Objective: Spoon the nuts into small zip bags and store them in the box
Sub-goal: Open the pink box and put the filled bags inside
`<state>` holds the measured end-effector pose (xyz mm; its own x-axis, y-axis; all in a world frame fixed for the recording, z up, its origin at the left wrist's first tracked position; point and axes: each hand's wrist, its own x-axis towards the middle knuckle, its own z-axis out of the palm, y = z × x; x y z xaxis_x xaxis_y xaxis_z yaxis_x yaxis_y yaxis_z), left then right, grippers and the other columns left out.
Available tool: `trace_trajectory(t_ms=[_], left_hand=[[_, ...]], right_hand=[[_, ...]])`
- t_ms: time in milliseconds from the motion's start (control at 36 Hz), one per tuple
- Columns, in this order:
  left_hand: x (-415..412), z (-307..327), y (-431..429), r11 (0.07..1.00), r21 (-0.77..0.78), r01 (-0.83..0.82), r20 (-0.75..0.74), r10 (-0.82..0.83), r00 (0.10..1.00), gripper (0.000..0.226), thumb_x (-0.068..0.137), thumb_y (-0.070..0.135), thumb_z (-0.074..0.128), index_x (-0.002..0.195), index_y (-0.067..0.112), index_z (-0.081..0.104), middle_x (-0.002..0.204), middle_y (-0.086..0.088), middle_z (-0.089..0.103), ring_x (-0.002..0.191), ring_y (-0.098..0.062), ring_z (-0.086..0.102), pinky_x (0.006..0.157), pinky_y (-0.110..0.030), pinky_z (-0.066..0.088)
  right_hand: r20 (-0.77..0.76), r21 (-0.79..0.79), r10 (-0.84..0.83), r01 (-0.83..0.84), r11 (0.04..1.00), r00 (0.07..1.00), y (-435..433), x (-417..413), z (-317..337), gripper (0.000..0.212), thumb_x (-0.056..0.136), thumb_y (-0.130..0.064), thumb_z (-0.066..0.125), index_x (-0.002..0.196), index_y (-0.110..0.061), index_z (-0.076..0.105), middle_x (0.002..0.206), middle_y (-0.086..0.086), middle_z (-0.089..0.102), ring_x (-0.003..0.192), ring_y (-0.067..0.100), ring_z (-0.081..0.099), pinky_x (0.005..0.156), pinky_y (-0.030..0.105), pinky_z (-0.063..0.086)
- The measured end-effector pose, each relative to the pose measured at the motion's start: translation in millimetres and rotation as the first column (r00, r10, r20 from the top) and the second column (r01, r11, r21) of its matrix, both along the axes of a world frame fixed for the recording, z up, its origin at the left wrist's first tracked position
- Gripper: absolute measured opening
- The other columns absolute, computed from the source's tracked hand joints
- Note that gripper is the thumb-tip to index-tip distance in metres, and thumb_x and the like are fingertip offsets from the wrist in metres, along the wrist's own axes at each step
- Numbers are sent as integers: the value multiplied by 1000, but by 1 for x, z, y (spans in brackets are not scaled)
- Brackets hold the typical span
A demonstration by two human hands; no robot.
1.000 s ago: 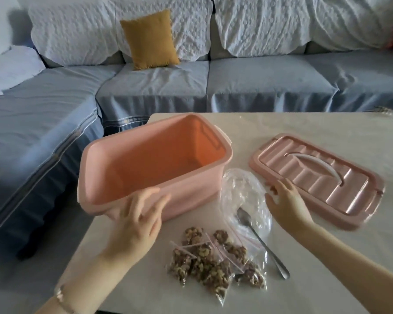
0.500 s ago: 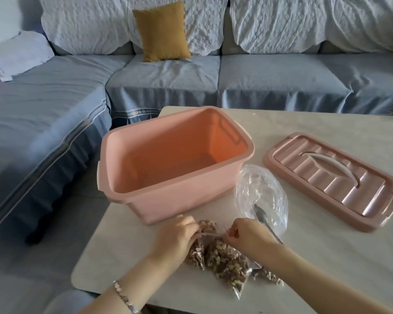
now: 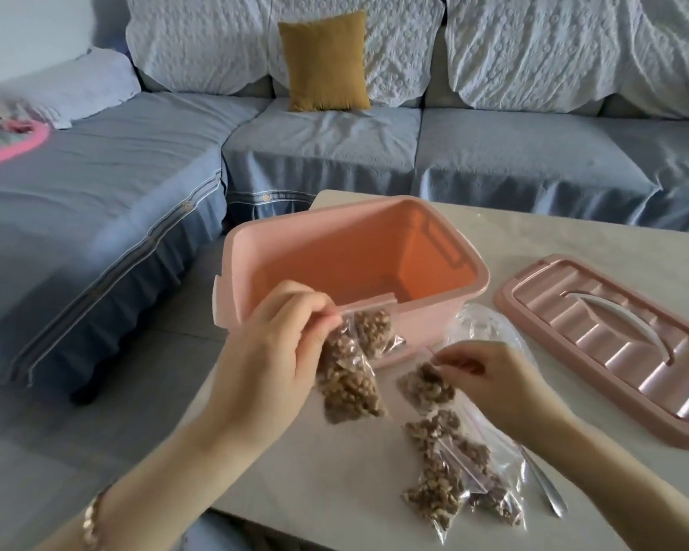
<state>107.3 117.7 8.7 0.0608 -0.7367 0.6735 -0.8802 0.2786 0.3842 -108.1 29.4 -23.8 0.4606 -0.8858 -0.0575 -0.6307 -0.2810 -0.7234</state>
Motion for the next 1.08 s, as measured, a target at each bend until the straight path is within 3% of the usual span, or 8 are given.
trace_trajectory(t_ms=[83,278,500,583,694,778,917,1083], left_hand=[[17,29,-19,999,-20,-42,-56,41,998,19,89,26,50,90,10,60,90,10,51,83,-11,55,68,-26,47],[65,31,-71,964,216,-157,-5,162,987,16,91,18,56,99,7,64,94,0,59,82,-20,58,72,-32,44],[102,-9,-97,870,301,-390,277,311,909,15,94,21,51,89,11,61,90,1,57,74,-20,57,57,-30,39],[110,-21,-102,841,356,-407,341,288,895,9,81,9,66,75,12,60,78,0,55,56,-24,56,47,-27,33],[115,-31,-108,788,463,-405,360,251,899,9,91,12,49,92,16,56,92,3,53,75,-24,58,63,-32,44],[121,-35,-115,776,510,-370,304,240,922,10,92,12,44,92,17,53,94,4,50,83,-24,55,73,-37,48],[125,-34,-135,707,635,-311,261,183,948,14,93,8,46,86,16,56,92,3,53,86,-20,51,75,-35,47],[123,-34,-161,666,732,-145,128,74,989,14,92,12,49,81,20,53,82,10,54,73,-12,54,56,-20,34]], right_hand=[[92,-193,9,9,981,996,-12,-1,52,22,80,-7,67,85,-28,69,75,-24,59,70,-9,60,65,0,43],[26,-400,90,-73,914,996,-71,45,100,12,83,-6,64,86,-15,72,73,-6,62,67,10,56,64,19,40],[-517,-263,168,-343,902,839,-150,150,18,27,91,-16,47,107,-24,67,119,-2,63,110,22,56,88,32,47],[-625,-186,221,-417,889,749,-166,182,-8,28,88,-12,48,107,-22,66,117,0,63,109,22,57,84,31,47],[-672,-137,238,-433,891,702,-186,199,-29,24,87,-9,49,99,-17,68,104,3,67,96,24,63,74,28,48],[-588,-93,263,-387,917,765,-193,202,-36,25,87,-9,46,97,-11,69,102,6,68,86,24,63,70,24,48],[-486,-159,285,-404,901,826,-198,191,-35,33,84,-5,51,114,-14,63,121,7,59,111,24,55,96,30,42],[83,116,415,-422,899,906,-181,177,-9,55,71,0,76,121,-11,58,99,-7,61,79,-1,61,74,8,49]])
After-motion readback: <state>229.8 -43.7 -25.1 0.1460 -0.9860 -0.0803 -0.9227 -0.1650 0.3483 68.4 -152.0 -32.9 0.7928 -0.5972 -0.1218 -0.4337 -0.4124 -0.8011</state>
